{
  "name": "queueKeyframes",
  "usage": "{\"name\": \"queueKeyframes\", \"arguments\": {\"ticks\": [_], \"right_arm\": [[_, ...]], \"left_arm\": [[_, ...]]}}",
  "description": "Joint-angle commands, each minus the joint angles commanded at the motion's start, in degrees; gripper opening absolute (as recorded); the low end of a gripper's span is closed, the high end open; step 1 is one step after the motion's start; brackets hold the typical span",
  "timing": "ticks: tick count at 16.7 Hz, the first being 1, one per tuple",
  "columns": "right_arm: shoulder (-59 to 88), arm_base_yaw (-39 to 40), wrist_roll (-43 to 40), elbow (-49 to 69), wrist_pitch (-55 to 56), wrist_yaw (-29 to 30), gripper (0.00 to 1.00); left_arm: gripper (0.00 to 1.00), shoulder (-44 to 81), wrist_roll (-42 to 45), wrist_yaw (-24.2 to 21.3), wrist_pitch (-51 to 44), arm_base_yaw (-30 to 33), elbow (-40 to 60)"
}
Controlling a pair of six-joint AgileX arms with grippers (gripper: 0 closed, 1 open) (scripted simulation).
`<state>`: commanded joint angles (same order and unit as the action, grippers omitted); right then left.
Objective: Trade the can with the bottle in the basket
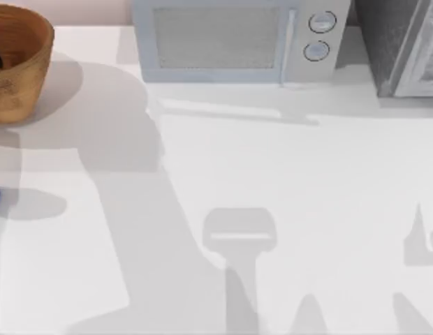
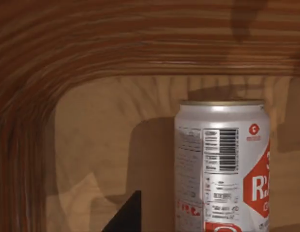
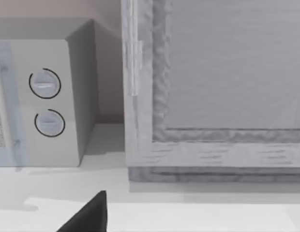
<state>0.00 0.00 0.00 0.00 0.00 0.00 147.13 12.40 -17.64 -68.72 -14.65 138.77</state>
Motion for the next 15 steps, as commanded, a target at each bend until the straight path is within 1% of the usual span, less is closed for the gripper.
{"name": "queueKeyframes", "arguments": {"ticks": [7,12,15], "right_arm": [[0.0,0.0,0.0,0.0,0.0,0.0,1.0],[0.0,0.0,0.0,0.0,0.0,0.0,1.0],[0.0,0.0,0.0,0.0,0.0,0.0,1.0]], "left_arm": [[1.0,3.44,-1.17,0.22,7.22,1.19,-3.37],[1.0,3.6,-1.23,0.23,7.57,1.24,-3.54],[0.77,3.6,-1.23,0.23,7.57,1.24,-3.54]]}}
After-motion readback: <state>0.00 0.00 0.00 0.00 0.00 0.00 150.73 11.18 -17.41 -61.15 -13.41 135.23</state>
